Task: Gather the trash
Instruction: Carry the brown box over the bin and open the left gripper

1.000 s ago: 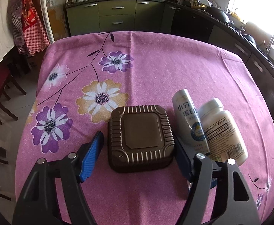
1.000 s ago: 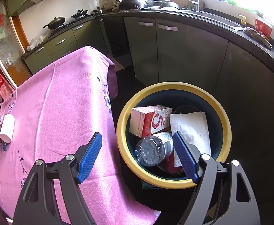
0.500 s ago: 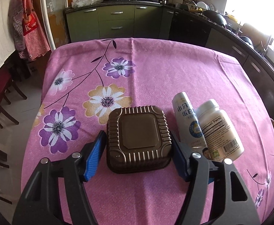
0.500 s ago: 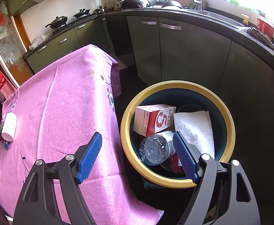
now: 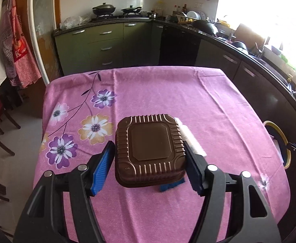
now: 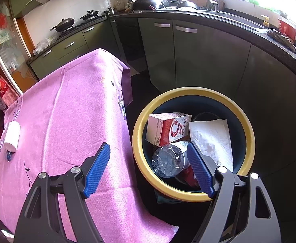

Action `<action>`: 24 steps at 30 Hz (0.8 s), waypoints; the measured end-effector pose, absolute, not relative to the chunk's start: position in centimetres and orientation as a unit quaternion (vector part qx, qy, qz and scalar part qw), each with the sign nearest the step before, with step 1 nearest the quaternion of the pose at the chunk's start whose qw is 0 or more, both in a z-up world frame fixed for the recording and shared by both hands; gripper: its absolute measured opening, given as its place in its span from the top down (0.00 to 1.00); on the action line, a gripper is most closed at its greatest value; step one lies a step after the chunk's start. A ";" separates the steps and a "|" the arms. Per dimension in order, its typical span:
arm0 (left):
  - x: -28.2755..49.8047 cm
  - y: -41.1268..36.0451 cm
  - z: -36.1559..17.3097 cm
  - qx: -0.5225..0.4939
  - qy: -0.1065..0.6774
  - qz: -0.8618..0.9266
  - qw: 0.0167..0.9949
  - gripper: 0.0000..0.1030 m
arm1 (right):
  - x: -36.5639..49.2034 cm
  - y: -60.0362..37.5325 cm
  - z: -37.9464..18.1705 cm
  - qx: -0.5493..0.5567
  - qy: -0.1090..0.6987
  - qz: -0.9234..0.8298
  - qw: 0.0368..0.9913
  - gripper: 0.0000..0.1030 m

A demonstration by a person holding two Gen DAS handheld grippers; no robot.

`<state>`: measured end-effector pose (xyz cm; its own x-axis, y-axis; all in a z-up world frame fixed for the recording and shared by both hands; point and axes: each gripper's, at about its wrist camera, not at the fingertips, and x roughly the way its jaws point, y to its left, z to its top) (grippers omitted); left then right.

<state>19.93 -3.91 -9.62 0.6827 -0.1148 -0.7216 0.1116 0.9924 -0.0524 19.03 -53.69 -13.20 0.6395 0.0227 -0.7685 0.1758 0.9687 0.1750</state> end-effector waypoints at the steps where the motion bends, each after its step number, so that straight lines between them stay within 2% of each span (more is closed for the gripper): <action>1: 19.6 -5.0 -9.0 0.003 0.390 -0.080 0.917 0.39 | 18.8 -53.9 -13.0 0.120 0.418 -0.045 0.899 0.25; 8: 19.1 -15.0 -7.4 0.036 0.387 -0.218 0.895 0.39 | 16.8 -56.3 -12.3 0.138 0.401 -0.066 0.903 0.25; 15: 19.8 -28.7 -6.8 0.064 0.400 -0.355 0.842 0.39 | 13.1 -60.0 -11.7 0.157 0.380 -0.103 0.906 0.25; 24: 21.8 -44.9 -10.2 0.117 0.416 -0.402 0.807 0.38 | 8.7 -63.6 -11.7 0.196 0.364 -0.130 0.901 0.25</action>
